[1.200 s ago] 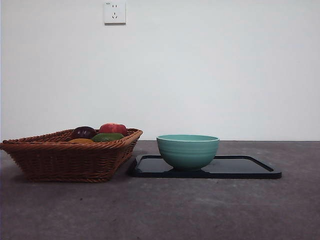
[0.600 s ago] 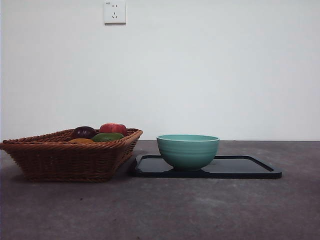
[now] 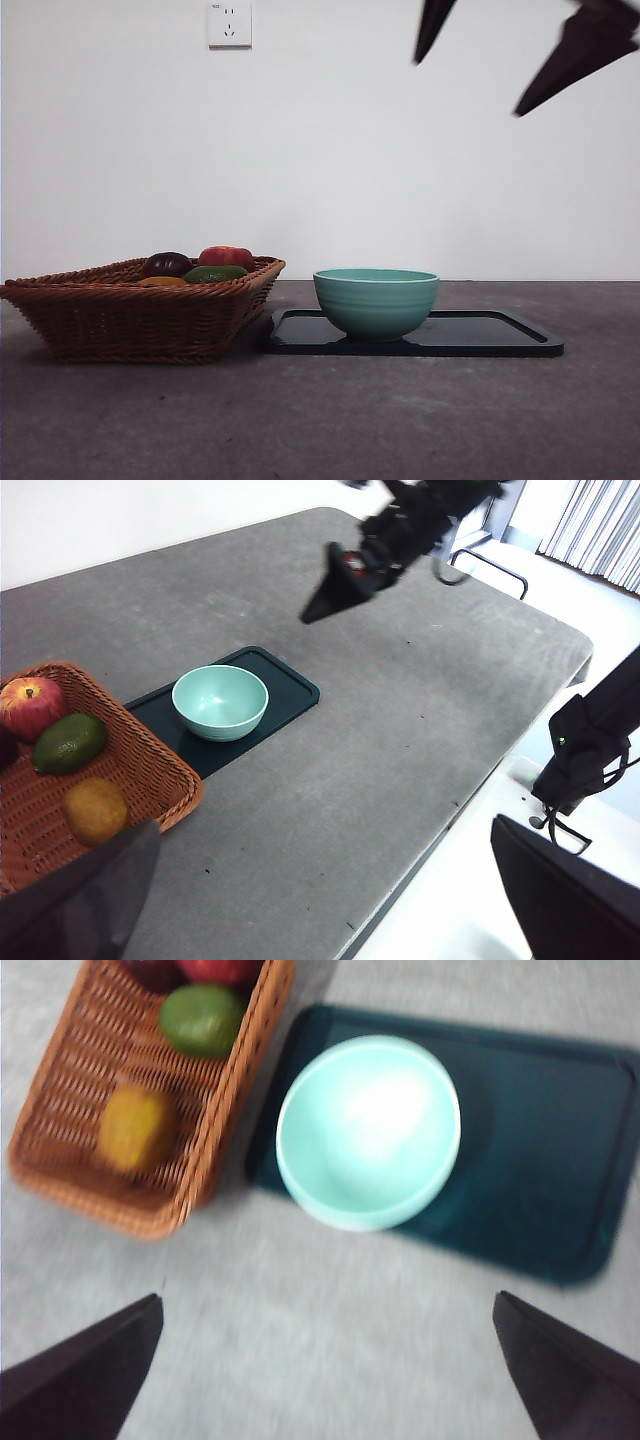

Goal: Pick up the wifruite, put it on the bowl, pick up the plate, put it on desk

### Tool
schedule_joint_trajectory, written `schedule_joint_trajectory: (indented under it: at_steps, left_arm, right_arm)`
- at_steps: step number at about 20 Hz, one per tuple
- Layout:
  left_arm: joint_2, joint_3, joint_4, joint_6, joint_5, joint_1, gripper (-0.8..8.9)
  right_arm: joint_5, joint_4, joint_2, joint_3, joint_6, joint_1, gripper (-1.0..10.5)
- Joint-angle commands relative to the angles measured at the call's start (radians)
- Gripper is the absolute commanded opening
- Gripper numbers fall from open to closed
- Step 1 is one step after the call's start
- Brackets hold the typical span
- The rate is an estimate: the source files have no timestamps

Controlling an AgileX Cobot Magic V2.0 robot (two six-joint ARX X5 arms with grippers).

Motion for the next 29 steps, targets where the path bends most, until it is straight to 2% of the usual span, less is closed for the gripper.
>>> schedule_joint_trajectory:
  at_steps: [1,8,14,18,21,25,29]
  left_arm:
    - [0.001,0.011,0.011,0.008,0.004,-0.006,5.30]
    - [0.001,0.011,0.004,0.008,0.004,-0.006,5.30]
    - [0.001,0.011,0.003,0.003,0.004,-0.006,5.30]
    - [0.001,0.011,0.003,-0.003,0.004,-0.006,5.30]
    - [0.001,0.011,0.004,-0.003,0.004,-0.006,5.30]
    - [0.001,0.011,0.004,-0.003,0.004,-0.006,5.30]
    - [0.001,0.011,0.005,-0.003,0.004,-0.006,5.30]
  right_arm:
    - [0.000,-0.016,0.128,0.102,-0.035,-0.006,5.4]
    - [0.000,-0.103,0.495,0.322,-0.095,-0.059,5.4]
    - [0.002,-0.074,0.668,0.329,-0.105,-0.100,5.4]
    - [0.005,-0.029,0.702,0.327,-0.101,-0.106,5.3]
    - [0.006,-0.009,0.702,0.327,-0.101,-0.105,2.7]
    - [0.000,-0.018,0.702,0.327,-0.101,-0.098,0.3]
    - [0.008,-0.011,0.687,0.328,-0.073,-0.098,0.1]
